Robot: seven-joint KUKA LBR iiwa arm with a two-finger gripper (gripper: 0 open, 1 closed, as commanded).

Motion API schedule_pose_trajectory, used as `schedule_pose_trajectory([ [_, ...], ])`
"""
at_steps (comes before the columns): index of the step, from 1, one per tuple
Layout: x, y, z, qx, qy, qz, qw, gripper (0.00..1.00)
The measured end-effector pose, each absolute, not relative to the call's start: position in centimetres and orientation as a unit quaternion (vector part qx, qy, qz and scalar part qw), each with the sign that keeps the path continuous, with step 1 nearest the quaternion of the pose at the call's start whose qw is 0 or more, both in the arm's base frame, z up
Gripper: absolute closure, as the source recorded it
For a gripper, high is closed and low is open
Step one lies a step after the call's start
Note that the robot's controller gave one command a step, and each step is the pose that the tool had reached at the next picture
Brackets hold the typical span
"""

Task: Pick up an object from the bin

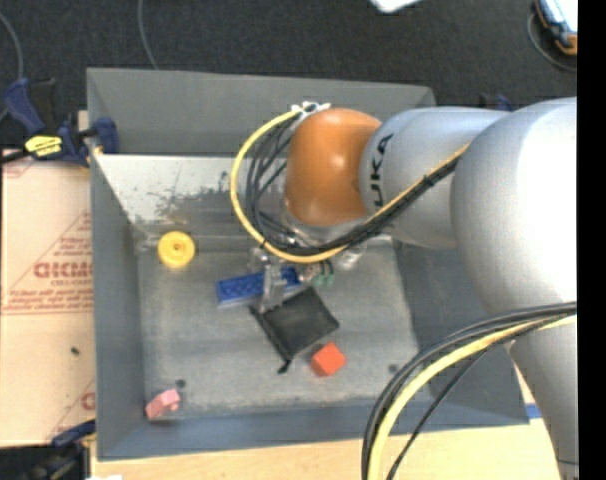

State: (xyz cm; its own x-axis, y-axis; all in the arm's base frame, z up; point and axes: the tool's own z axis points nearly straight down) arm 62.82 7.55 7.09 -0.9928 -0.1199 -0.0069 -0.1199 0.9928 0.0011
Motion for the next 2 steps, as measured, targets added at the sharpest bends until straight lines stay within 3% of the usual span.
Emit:
schedule_pose_trajectory([
  [1,62.8,7.5,7.1,-0.059,0.998,0.001,0.003,1.0],
  [2,64.1,7.3,21.4,-0.051,0.999,0.001,0.005,1.0],
])
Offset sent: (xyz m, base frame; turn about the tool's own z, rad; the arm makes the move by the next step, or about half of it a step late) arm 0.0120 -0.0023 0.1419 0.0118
